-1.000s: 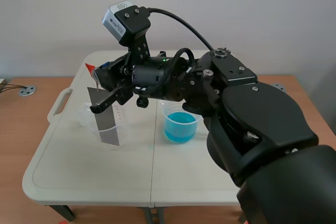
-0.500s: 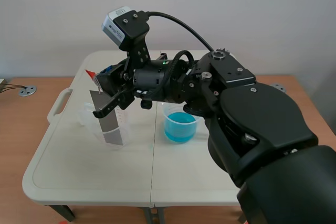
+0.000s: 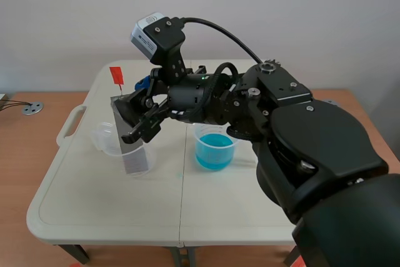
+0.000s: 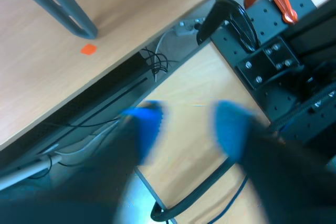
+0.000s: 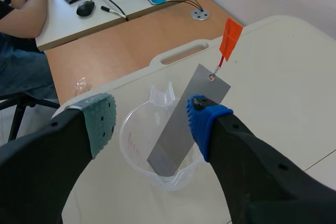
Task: Hold the metal plate by the orange handle, dip it into the blue solution, take it out and point at it, then put the plate back in the beaker on the left.
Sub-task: 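Return to the home posture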
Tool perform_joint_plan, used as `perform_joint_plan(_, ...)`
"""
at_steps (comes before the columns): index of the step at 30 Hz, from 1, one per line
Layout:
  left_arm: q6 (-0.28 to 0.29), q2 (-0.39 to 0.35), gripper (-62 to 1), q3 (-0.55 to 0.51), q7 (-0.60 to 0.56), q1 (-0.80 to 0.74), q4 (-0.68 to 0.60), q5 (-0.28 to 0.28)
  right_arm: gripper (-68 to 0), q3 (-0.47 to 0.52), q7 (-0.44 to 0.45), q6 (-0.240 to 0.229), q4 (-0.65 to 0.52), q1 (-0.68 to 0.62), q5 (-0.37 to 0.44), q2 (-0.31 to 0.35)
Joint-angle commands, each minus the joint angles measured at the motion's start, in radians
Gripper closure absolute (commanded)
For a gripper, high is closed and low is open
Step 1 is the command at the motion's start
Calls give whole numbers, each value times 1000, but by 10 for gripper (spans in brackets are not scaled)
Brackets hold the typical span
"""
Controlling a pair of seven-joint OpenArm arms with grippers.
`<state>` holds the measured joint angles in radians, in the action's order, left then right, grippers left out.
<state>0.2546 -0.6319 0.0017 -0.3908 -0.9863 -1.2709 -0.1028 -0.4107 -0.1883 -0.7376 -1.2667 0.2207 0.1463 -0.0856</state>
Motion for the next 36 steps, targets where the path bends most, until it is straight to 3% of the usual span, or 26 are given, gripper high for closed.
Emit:
perform_joint_plan(1,-1,3,-604,-1,-14,-7,-5,-6,-357,21,11,-8,-2,23,14,-1)
perform_joint_plan(5,-6,3,-623,-1,-21,-2,-5,-8,-428,58,16,-8,-2,23,18,-1)
perform_joint_plan(10,-6,3,-623,-1,-13,1,-5,-9,-577,111,27,-8,-2,23,25,-1)
perform_joint_plan(16,-5,3,-623,-1,-9,1,-5,-9,-655,171,26,-8,-9,12,25,2)
perform_joint_plan(26,1,2,-623,-3,-23,124,-61,-14,-663,183,31,-7,-164,-134,27,109)
perform_joint_plan(29,1,2,-623,-3,-12,175,-106,-18,-663,187,31,23,-227,-195,29,150)
perform_joint_plan(36,-6,2,-623,-3,35,278,-247,-60,-663,250,30,35,-375,-347,75,222)
